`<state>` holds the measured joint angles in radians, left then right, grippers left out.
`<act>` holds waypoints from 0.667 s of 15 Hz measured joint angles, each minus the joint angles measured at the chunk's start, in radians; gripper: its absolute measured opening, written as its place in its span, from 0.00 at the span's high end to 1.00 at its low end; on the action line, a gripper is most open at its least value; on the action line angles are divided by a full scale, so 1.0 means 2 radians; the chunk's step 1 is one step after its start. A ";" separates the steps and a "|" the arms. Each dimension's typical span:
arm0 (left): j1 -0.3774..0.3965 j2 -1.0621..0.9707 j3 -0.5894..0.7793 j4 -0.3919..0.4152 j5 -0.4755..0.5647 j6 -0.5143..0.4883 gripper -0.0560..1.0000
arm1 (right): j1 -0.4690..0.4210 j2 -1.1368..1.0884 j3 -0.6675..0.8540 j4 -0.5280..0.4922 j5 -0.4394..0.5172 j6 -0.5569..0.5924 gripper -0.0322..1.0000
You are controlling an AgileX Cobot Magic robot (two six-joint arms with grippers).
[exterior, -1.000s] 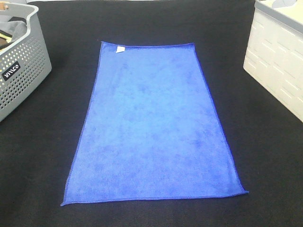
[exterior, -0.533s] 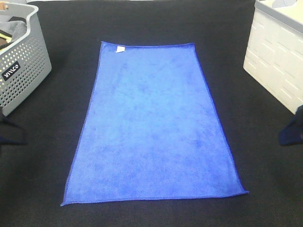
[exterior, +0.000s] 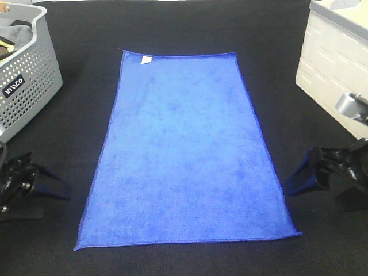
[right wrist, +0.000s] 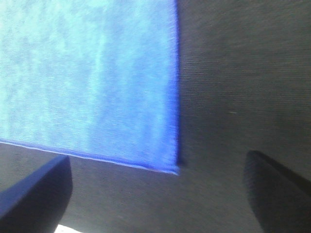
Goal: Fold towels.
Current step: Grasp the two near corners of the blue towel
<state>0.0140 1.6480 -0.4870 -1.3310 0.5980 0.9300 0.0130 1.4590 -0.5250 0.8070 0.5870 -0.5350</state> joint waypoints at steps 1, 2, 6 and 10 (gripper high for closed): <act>0.000 0.019 0.000 -0.020 -0.001 0.021 0.34 | 0.000 0.020 -0.001 0.036 -0.002 -0.028 0.10; 0.000 0.035 0.000 -0.038 -0.001 0.039 0.34 | 0.000 0.038 -0.001 0.065 -0.005 -0.060 0.11; 0.000 0.079 0.000 -0.104 0.002 0.118 0.34 | 0.000 0.118 -0.002 0.168 -0.008 -0.195 0.15; -0.024 0.103 -0.013 -0.130 0.007 0.150 0.34 | 0.022 0.155 -0.005 0.200 -0.005 -0.226 0.25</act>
<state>-0.0350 1.8540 -0.5130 -1.5900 0.6120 1.2310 0.0580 1.7690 -0.5340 1.2070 0.5780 -0.9880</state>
